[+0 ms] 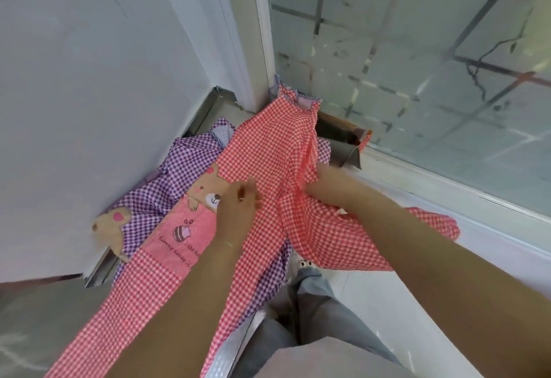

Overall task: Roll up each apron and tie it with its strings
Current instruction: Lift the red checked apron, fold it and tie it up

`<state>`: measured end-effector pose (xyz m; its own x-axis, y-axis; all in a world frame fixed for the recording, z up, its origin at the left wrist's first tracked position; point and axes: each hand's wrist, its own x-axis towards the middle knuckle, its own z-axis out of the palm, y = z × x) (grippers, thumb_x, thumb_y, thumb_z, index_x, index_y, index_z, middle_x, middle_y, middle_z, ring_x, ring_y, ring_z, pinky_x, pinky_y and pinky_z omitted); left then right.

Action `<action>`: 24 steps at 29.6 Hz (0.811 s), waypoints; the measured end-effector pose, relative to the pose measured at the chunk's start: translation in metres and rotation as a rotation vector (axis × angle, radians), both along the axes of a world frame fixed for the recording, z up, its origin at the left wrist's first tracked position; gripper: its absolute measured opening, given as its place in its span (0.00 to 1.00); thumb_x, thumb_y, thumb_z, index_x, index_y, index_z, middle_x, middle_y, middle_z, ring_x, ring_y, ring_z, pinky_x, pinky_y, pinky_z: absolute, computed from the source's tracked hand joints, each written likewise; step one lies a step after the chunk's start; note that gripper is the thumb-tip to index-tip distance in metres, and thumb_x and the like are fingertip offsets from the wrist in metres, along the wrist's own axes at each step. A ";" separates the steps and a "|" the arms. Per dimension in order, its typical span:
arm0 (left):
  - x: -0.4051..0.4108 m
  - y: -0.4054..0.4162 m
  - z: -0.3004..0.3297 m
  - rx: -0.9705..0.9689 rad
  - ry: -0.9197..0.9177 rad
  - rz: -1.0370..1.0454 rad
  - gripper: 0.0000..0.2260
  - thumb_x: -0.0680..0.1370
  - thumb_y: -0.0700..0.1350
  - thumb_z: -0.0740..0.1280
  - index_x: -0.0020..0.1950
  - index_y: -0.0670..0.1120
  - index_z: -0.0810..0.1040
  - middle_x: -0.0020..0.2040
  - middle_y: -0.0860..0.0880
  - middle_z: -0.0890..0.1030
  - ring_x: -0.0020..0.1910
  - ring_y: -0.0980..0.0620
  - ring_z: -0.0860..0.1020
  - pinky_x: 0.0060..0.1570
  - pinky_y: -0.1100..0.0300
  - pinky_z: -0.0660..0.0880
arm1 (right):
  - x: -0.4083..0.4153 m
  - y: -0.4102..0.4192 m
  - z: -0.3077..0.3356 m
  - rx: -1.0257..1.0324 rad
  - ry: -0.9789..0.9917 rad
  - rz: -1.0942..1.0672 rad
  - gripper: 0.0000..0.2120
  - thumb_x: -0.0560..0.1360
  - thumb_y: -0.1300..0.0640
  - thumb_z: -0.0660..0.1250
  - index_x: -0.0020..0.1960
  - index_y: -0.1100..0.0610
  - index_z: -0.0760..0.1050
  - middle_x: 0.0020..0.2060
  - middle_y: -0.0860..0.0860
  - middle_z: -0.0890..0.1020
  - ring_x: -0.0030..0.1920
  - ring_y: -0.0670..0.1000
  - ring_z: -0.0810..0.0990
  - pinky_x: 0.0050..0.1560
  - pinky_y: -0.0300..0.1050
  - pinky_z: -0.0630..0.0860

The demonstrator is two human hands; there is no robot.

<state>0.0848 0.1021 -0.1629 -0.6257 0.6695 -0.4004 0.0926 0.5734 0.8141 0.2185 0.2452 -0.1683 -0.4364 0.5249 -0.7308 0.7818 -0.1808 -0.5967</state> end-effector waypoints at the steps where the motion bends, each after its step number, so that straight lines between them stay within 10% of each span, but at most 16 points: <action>1: 0.001 -0.014 0.007 0.052 -0.046 0.112 0.14 0.81 0.57 0.57 0.47 0.48 0.75 0.45 0.50 0.81 0.47 0.49 0.81 0.56 0.49 0.76 | -0.018 -0.010 0.009 0.027 0.037 0.003 0.23 0.82 0.51 0.57 0.75 0.55 0.60 0.71 0.51 0.68 0.69 0.53 0.67 0.71 0.46 0.60; 5: 0.010 -0.074 0.007 0.186 0.150 0.341 0.17 0.78 0.62 0.58 0.57 0.51 0.68 0.55 0.52 0.72 0.54 0.58 0.73 0.61 0.49 0.74 | -0.081 -0.057 0.036 0.011 0.169 -0.139 0.28 0.80 0.53 0.61 0.76 0.61 0.56 0.73 0.57 0.64 0.71 0.59 0.65 0.71 0.49 0.61; 12: 0.017 -0.127 -0.039 0.214 1.069 -0.531 0.33 0.74 0.66 0.61 0.72 0.47 0.64 0.71 0.45 0.66 0.67 0.44 0.68 0.66 0.46 0.67 | -0.128 -0.100 0.025 -0.532 0.346 -0.212 0.38 0.77 0.33 0.55 0.76 0.59 0.56 0.73 0.61 0.65 0.71 0.63 0.66 0.72 0.58 0.63; 21: -0.005 -0.100 -0.046 0.071 1.022 -0.738 0.27 0.70 0.53 0.70 0.68 0.51 0.70 0.61 0.48 0.76 0.50 0.48 0.76 0.46 0.54 0.75 | -0.127 -0.084 0.017 -0.270 0.257 -0.259 0.40 0.76 0.31 0.52 0.76 0.58 0.59 0.75 0.56 0.61 0.75 0.61 0.57 0.76 0.58 0.49; 24: -0.014 -0.092 -0.043 -0.074 0.875 -0.725 0.15 0.76 0.49 0.59 0.58 0.49 0.80 0.56 0.48 0.79 0.56 0.46 0.76 0.56 0.51 0.73 | -0.114 -0.076 0.017 -0.066 0.125 -0.029 0.34 0.79 0.34 0.49 0.73 0.59 0.65 0.72 0.57 0.68 0.71 0.61 0.66 0.74 0.57 0.59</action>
<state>0.0705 0.0098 -0.2064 -0.1845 0.9803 -0.0703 0.9414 0.1969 0.2738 0.1046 0.1688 -0.1518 -0.5119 0.4909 -0.7050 0.6958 -0.2443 -0.6754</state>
